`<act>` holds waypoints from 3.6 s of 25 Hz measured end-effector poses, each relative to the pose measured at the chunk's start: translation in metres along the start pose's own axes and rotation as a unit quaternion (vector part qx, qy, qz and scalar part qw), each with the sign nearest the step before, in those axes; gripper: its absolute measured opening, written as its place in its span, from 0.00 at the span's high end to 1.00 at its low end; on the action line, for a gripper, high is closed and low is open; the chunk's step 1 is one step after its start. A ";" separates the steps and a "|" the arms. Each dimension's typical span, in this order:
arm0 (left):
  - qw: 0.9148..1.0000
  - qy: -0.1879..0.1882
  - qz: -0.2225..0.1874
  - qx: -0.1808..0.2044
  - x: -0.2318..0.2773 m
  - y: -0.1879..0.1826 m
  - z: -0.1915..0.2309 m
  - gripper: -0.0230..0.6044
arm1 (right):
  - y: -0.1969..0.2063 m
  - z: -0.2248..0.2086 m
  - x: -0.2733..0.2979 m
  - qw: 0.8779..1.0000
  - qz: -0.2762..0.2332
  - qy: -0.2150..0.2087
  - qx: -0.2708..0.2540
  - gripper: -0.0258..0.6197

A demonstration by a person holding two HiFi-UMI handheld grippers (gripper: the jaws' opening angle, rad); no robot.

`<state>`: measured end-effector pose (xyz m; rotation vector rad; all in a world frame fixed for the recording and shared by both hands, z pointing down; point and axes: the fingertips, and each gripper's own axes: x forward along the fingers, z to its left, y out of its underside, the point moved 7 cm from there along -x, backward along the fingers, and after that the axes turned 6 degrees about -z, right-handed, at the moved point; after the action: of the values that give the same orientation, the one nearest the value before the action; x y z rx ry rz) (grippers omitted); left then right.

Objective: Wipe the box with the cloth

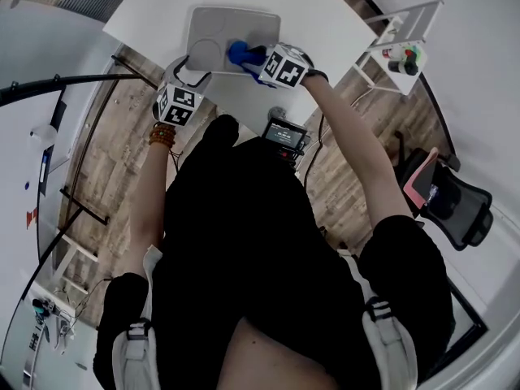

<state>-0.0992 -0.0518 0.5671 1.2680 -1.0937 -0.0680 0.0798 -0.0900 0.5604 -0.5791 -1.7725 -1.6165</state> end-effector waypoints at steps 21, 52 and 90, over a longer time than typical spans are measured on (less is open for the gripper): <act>1.000 -0.003 -0.009 -0.005 0.002 -0.003 -0.004 0.29 | -0.004 -0.014 -0.030 0.987 -0.115 -0.080 0.078 0.77; 1.000 -0.008 -0.017 -0.007 0.003 -0.002 -0.006 0.28 | -0.019 -0.095 0.026 0.984 -0.043 0.150 0.080 0.79; 1.000 -0.015 -0.021 -0.002 0.004 -0.001 -0.008 0.28 | -0.024 0.033 0.022 0.993 -0.024 -0.104 0.048 0.78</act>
<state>-0.0911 -0.0482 0.5694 1.2907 -1.0920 -0.1203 0.0424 -0.0629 0.5592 -0.6855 -2.0180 -1.5400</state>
